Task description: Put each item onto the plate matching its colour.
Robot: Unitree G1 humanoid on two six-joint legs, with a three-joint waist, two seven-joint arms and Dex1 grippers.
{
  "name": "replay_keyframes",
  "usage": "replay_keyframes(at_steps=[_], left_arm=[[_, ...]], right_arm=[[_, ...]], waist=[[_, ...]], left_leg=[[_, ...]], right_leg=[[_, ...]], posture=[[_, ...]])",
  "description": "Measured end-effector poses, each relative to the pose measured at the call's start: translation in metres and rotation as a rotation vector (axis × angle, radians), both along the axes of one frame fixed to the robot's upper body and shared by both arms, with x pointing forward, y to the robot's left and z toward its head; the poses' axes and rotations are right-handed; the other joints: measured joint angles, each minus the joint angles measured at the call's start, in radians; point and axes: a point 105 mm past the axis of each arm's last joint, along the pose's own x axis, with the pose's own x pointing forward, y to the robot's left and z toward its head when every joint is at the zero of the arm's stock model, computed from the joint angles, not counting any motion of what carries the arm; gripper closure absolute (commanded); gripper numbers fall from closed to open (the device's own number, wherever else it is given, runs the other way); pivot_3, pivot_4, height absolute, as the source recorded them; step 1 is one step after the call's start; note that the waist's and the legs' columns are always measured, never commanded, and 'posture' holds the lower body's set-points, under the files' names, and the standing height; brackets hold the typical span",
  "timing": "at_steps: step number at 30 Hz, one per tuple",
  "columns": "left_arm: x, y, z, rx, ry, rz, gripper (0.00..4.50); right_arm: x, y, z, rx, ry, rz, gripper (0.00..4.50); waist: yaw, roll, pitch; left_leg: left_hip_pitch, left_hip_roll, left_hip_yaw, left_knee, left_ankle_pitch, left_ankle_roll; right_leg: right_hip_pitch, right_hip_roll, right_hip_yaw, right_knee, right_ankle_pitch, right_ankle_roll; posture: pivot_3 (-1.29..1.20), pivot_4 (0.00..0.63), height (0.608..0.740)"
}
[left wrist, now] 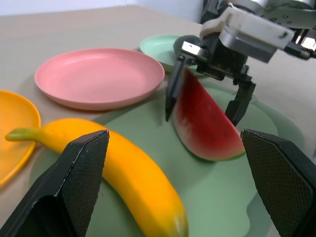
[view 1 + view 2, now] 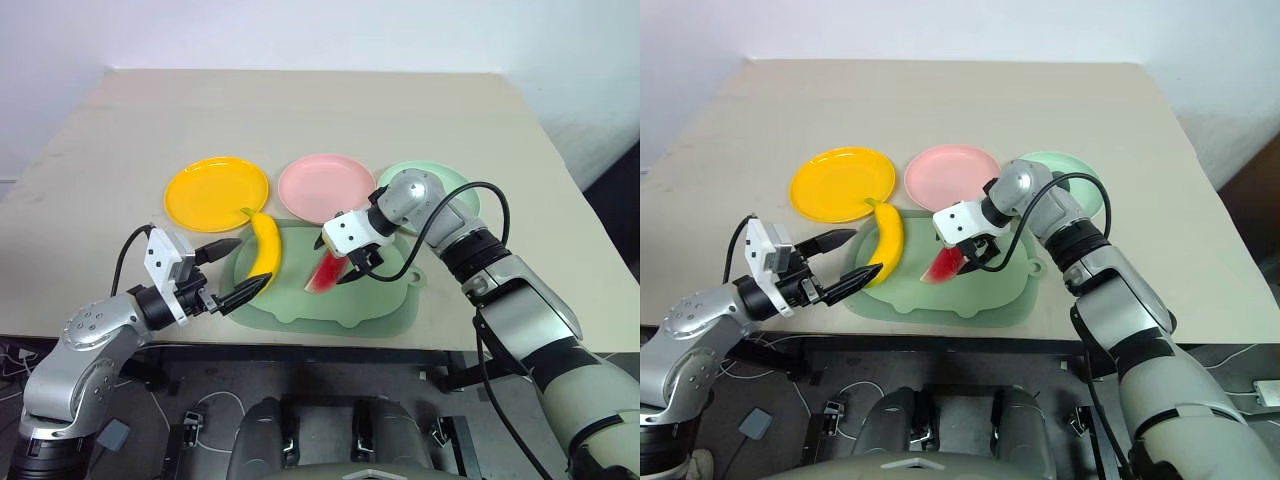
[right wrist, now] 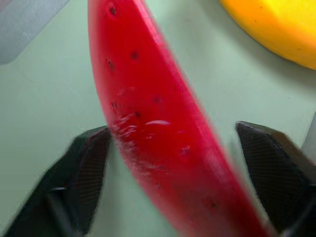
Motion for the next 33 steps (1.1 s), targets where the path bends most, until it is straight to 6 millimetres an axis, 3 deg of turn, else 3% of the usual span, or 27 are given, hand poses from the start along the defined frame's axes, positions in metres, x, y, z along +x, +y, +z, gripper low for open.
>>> replay_keyframes(at_steps=[2, 8, 12, 18, 26, 28, 33], left_arm=[[0.000, 0.000, 0.000, 0.000, 0.002, 0.002, 0.00], [0.000, 0.000, 0.000, 0.000, 0.002, 0.000, 0.00], [0.000, 0.000, -0.001, 0.001, 0.005, -0.001, 0.00], [-0.002, 0.000, -0.004, -0.003, 0.011, -0.006, 0.00], [-0.005, 0.002, -0.006, -0.010, 0.006, -0.005, 0.00], [-0.006, 0.004, -0.007, -0.011, 0.008, -0.001, 0.00], [-0.005, 0.006, -0.007, -0.011, 0.004, 0.001, 0.00]], right_arm=[[0.001, -0.001, -0.001, -0.006, -0.008, 0.005, 1.90], [-0.002, 0.001, -0.001, -0.011, -0.026, 0.056, 1.90], [-0.003, 0.001, -0.001, -0.015, -0.026, 0.063, 2.29], [-0.002, 0.001, 0.001, 0.006, -0.005, 0.032, 2.29], [0.001, 0.007, 0.045, 0.278, 0.107, -0.116, 2.29], [0.007, 0.006, 0.051, 0.330, 0.120, -0.179, 2.29], [0.054, 0.014, 0.073, 0.464, 0.016, -0.483, 2.29]], waist=[[0.000, 0.000, 0.000], [0.000, 0.000, 0.000], [0.000, 0.000, 0.000], [0.000, 0.000, 0.000], [0.001, 0.000, 0.000], [0.001, 0.000, 0.000], [-0.011, 0.000, 0.000]], left_leg=[[0.000, 0.000, 0.000, 0.000, 0.000, 0.000], [0.000, 0.000, 0.000, 0.000, 0.000, 0.000], [0.000, 0.000, 0.000, 0.000, 0.000, 0.000], [0.000, 0.000, 0.000, 0.000, 0.000, 0.000], [0.000, 0.000, 0.000, 0.000, 0.000, 0.000], [0.000, 0.000, 0.000, 0.000, 0.000, 0.000], [0.000, 0.000, 0.000, 0.000, 0.001, -0.001]], right_leg=[[0.000, 0.000, 0.000, 0.000, 0.000, 0.000], [0.000, 0.000, 0.000, 0.000, 0.000, 0.000], [0.000, 0.000, 0.000, 0.000, 0.000, 0.000], [0.000, 0.000, 0.000, 0.000, 0.000, 0.000], [0.000, 0.000, 0.000, 0.000, 0.000, 0.000], [0.000, 0.000, 0.000, 0.000, 0.000, 0.000], [-0.001, 0.001, 0.000, 0.002, 0.000, 0.000]], posture=[[0.00, 0.150, 0.695], [0.00, 0.150, 0.695], [0.00, 0.150, 0.695], [0.00, 0.150, 0.695], [0.00, 0.150, 0.695], [0.00, 0.150, 0.695], [0.00, 0.150, 0.695]])
